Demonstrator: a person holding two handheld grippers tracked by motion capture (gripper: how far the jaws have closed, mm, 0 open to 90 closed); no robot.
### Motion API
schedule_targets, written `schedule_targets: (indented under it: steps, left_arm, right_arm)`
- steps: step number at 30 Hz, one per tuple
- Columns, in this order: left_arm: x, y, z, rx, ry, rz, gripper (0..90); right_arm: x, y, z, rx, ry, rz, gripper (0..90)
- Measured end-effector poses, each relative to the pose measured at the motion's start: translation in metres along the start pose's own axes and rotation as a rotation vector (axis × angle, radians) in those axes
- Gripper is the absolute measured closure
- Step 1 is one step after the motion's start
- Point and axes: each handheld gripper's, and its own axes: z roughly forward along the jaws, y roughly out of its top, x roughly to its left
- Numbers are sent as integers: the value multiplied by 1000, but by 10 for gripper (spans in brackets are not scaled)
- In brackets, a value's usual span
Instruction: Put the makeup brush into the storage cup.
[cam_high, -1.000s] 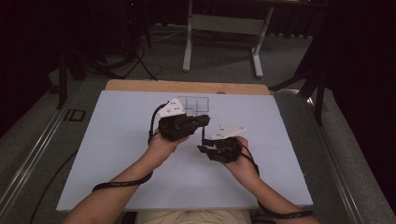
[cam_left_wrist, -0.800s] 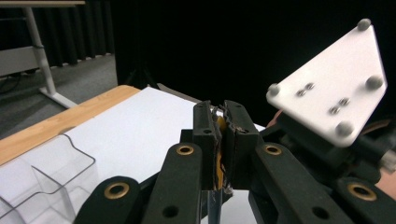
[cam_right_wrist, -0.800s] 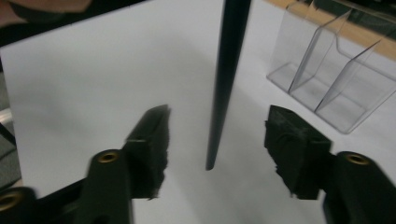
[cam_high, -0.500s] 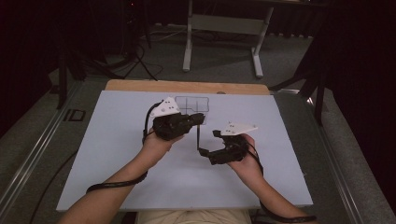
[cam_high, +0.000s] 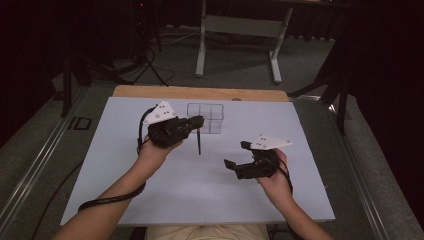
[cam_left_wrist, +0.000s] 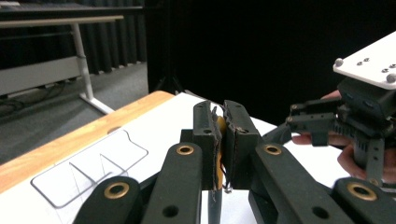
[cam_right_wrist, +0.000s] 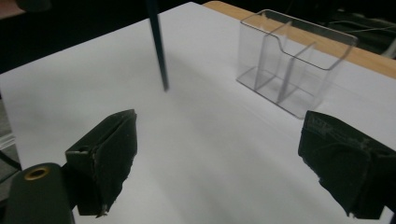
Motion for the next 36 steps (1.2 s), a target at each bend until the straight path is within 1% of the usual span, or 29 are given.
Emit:
schedule_targets:
  steps: [1,2,3,4,5,6,8,9,10,12,14,15,17,20,22,23,25,26,27,29,31,34,36]
  left_arm:
    - [0,0,0,0,0,0,855]
    - [1,0,-2,0,13,1,855]
    - [2,-1,-4,2,9,-5,855]
    - [4,-2,-9,0,25,-6,856]
    - [5,-2,-11,4,23,-9,856]
    - [6,-2,-13,7,39,-3,856]
    - [6,-3,-15,8,40,-5,856]
    - [7,-3,-18,13,42,0,856]
    - [8,-4,-20,16,52,3,856]
    - [13,-5,-28,25,63,-14,855]
    - [14,-6,-30,23,63,-20,856]
    - [14,-6,-30,23,63,-20,856]
    - [16,-7,-37,28,77,-20,856]
    - [17,-7,-43,38,91,-20,856]
    - [19,-6,-48,41,93,-21,856]
    - [19,-5,-50,37,101,-18,856]
    - [21,-2,-53,31,99,-19,856]
    - [22,0,-55,28,108,-14,856]
    - [23,2,-57,27,102,-15,856]
    - [24,5,-60,22,108,-11,855]
    - [25,9,-64,17,105,-8,856]
    - [29,13,-66,14,107,-15,855]
    - [33,16,-67,8,105,-21,855]
  right_arm:
    - [0,-1,-2,3,-1,0,119]
    - [0,-1,-2,3,-1,0,119]
    - [0,-5,-5,0,-12,-4,119]
    - [0,-6,-6,1,-10,-4,119]
    - [0,-8,-8,3,-15,-4,119]
    - [0,-9,-10,2,-19,-4,119]
    - [0,-11,-12,1,-21,-4,120]
    - [0,-13,-14,-4,-24,2,119]
    - [-2,-17,-17,-13,-26,8,119]
    - [-3,-20,-22,-18,-35,15,120]
    - [-4,-21,-24,-19,-39,18,119]
    - [-4,-21,-24,-19,-39,18,119]
    - [-5,-25,-29,-27,-56,14,120]
    - [-5,-28,-34,-36,-56,19,120]
    - [-5,-30,-37,-44,-49,16,120]
    - [-5,-31,-39,-50,-51,16,119]
    - [-5,-33,-42,-63,-51,20,120]
    - [-5,-33,-43,-68,-56,20,120]
    - [-6,-34,-44,-74,-62,21,120]
    - [-6,-34,-45,-82,-68,20,120]
    - [-7,-33,-47,-89,-75,20,120]
    - [-8,-33,-48,-97,-86,14,120]
    - [-10,-33,-48,-105,-88,21,120]
